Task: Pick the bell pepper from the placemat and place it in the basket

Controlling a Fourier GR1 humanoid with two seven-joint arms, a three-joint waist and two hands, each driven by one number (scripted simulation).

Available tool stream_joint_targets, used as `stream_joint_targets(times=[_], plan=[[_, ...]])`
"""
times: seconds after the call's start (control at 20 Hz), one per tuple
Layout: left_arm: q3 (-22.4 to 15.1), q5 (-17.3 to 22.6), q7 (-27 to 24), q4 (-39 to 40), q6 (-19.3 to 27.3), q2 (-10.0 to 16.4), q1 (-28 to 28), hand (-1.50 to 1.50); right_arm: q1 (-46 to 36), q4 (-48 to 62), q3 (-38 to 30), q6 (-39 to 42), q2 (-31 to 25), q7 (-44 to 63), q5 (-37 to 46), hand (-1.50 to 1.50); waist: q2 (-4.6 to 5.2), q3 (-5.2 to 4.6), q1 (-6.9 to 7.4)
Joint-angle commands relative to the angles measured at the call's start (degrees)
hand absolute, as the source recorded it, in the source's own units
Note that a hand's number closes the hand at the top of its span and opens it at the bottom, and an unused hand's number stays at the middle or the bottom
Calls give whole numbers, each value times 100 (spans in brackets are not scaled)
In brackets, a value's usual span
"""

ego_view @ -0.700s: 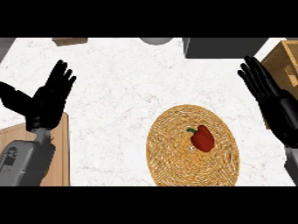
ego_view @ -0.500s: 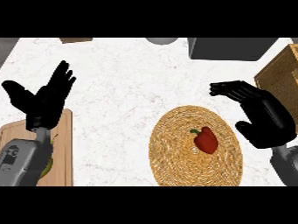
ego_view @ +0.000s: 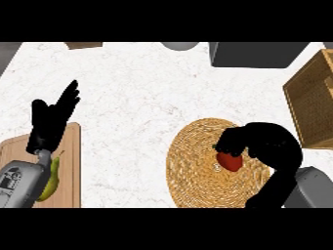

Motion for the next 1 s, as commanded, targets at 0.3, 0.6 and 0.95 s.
stream_joint_targets(times=[0.3,0.6,0.95], plan=[[123,-116,161,17,-22,213,8,0,-519,334,-848,-570,-1619,-776,2857,-150,-101,-44,-156],[-128,-244,107,-7,71,-90,132,0,-1075,371,-354,352,-3082,-1135,4002,-150,-79,-46,-22],[5,-338,-11,246,-87,40,-109,0,-1509,916,249,720,-3546,-2065,4384,-150,-34,-49,-45]])
